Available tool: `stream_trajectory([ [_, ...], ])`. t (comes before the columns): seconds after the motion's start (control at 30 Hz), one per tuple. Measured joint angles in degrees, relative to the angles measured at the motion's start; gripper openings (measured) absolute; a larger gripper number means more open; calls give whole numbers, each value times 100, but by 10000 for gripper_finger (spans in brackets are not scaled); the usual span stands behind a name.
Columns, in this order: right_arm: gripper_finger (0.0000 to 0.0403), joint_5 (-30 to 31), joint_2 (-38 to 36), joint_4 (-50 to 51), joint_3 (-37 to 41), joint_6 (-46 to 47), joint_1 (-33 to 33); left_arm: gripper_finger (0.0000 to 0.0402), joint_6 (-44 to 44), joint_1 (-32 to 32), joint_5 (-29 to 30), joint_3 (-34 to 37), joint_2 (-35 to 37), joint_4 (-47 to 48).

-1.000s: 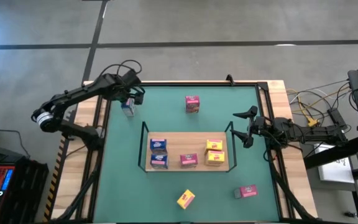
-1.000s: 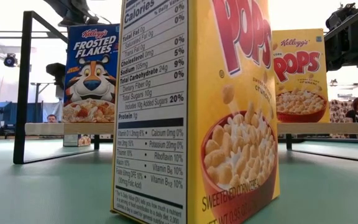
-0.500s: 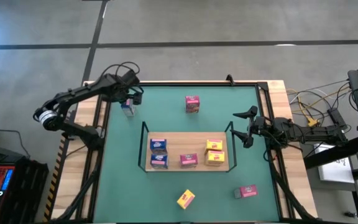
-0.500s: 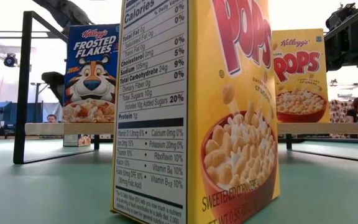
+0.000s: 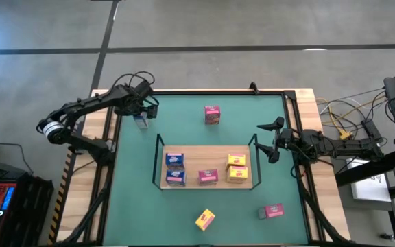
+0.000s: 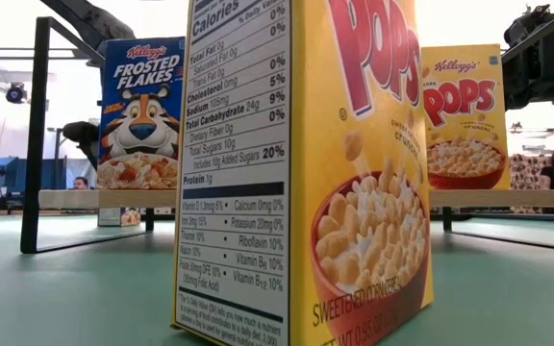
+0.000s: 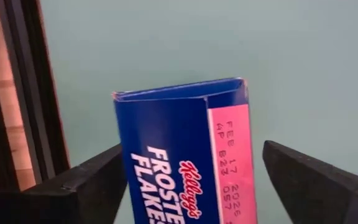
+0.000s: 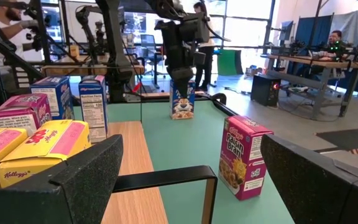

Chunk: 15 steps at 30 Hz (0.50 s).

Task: Stack cereal on shelf
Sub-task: Put the blue cereal box on the shelf aligned with the other blue cereal box

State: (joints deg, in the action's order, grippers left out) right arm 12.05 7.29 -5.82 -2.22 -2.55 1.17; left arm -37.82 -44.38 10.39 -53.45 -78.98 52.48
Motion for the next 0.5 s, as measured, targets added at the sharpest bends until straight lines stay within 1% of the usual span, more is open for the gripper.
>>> stream_trajectory([
  [0.5, 370, 0, 0, 0, 0, 0, -1, 163, 310, 2, -57, 2, 0, -89],
])
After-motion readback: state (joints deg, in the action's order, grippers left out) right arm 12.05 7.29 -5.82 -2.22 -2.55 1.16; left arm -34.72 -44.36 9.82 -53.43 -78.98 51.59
